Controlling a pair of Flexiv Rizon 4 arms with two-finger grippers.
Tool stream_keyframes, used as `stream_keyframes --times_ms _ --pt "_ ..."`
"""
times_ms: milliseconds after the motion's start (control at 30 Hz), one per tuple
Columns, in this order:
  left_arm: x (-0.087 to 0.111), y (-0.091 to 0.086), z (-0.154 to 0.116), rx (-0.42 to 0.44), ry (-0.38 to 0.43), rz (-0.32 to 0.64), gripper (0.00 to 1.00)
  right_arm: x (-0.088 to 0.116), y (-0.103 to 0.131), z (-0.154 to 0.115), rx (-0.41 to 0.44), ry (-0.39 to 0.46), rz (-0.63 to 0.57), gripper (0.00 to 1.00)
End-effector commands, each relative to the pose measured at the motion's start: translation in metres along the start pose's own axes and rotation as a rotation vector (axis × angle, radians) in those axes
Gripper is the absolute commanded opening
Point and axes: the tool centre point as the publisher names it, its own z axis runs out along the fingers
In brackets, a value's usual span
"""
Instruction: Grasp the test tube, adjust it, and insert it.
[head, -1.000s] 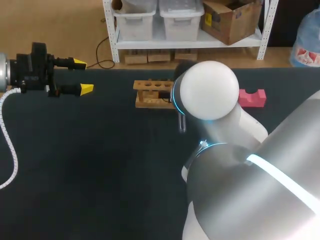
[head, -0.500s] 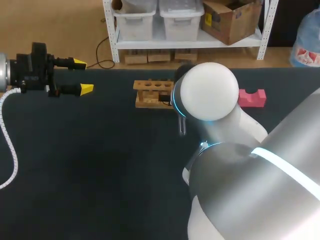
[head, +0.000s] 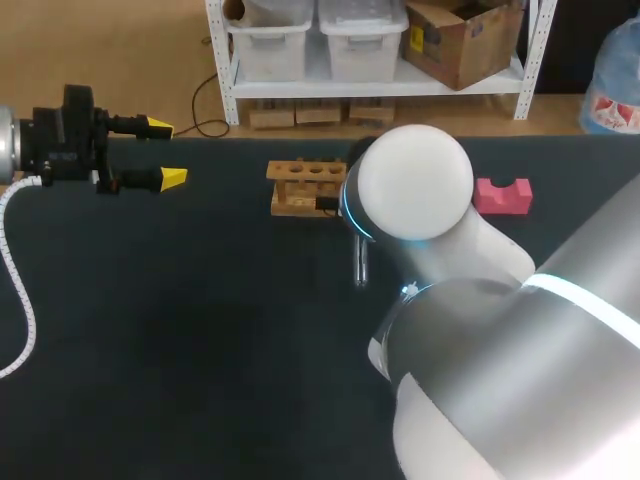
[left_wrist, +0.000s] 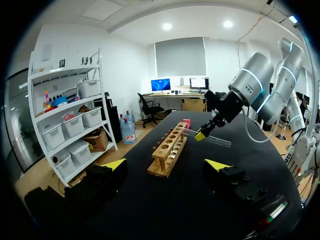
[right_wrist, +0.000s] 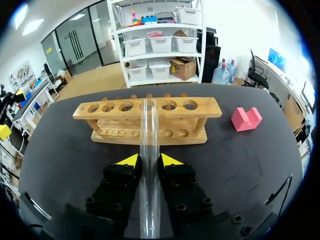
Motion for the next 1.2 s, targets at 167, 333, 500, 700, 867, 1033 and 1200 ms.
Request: stream_keyframes --times_ms 167,333,500,700,867,1033,1200 --pt "0.002 -0.001 -0.001 -0.003 -0.006 0.004 1.0 0.003 0.0 0.007 -0.008 0.027 0.004 0.0" --pt "0.002 -0.001 -0.001 -0.003 -0.006 0.004 1.0 0.004 0.0 0.01 -0.01 0.032 0.005 0.0" --pt "0.002 -0.001 -0.001 -0.003 -0.006 0.004 1.0 0.002 -0.001 0.011 -0.008 0.033 0.008 0.0" --pt "0.002 -0.001 -0.001 -0.003 -0.006 0.004 1.0 0.003 -0.004 0.007 -0.004 0.035 0.011 0.0" --pt "0.002 -0.001 -0.001 -0.003 -0.006 0.004 1.0 -0.006 -0.005 -0.001 -0.002 -0.002 0.015 0.0" --pt "0.002 -0.001 -0.001 -0.003 -0.006 0.004 1.0 -0.019 -0.006 -0.003 0.0 -0.028 0.001 0.0" --pt "0.002 -0.001 -0.001 -0.003 -0.006 0.004 1.0 -0.027 -0.011 0.005 0.008 -0.035 -0.006 0.0"
